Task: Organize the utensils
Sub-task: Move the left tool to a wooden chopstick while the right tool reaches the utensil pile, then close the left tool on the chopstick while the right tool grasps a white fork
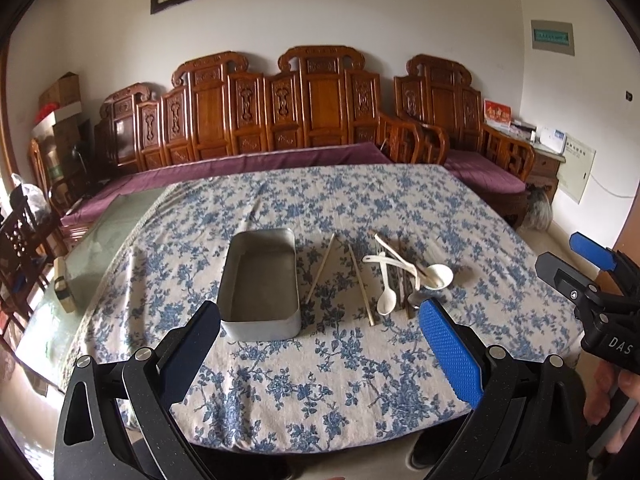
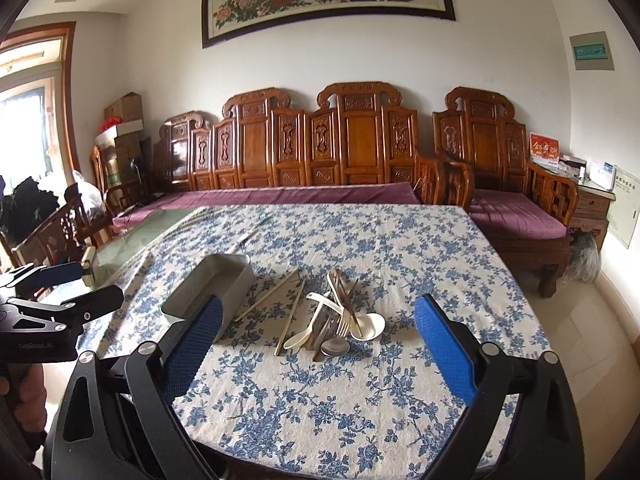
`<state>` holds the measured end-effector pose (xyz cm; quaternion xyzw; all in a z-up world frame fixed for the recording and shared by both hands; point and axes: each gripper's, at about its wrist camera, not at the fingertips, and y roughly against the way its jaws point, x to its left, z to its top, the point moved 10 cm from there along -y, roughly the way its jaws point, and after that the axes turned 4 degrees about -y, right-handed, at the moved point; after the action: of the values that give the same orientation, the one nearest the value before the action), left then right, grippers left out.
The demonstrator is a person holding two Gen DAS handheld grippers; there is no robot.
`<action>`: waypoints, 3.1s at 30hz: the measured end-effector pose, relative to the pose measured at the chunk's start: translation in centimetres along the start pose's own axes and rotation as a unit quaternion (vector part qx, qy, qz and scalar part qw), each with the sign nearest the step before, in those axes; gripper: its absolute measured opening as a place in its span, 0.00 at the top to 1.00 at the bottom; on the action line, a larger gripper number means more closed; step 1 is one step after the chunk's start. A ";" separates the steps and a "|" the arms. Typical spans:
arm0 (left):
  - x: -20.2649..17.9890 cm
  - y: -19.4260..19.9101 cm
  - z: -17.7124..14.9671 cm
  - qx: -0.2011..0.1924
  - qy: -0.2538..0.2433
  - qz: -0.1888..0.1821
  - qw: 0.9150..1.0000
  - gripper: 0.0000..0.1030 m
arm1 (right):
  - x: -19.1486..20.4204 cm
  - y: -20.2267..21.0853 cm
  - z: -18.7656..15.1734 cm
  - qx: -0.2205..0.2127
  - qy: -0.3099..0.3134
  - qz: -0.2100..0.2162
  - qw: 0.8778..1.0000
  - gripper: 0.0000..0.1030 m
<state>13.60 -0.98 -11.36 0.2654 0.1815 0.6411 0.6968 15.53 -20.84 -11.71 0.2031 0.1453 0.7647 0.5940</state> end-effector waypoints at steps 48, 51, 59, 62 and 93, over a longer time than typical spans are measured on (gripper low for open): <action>-3.2 -25.1 0.8 0.188 -0.090 -0.084 0.974 0.55 | -5.1 -27.7 -8.7 0.234 0.051 0.062 0.969 0.81; -3.4 -26.1 0.6 0.200 -0.096 -0.085 0.971 0.61 | -5.5 -27.6 -8.5 0.233 0.047 0.058 0.970 0.88; -3.8 -28.8 0.4 0.228 -0.120 -0.075 0.963 0.69 | -7.0 -27.3 -7.8 0.232 0.017 0.056 0.971 0.96; -3.9 -29.6 0.2 0.238 -0.130 -0.075 0.960 0.77 | -7.4 -27.0 -7.0 0.220 0.008 0.056 0.974 0.95; -2.1 -32.7 -1.7 0.282 -0.125 -0.038 0.950 0.97 | -6.7 -25.0 -4.8 0.183 -0.003 0.079 0.980 0.95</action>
<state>38.49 -4.03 -32.59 0.5220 0.2768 0.4983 0.6346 35.87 -20.92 -28.44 0.3217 0.2649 0.7688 0.4851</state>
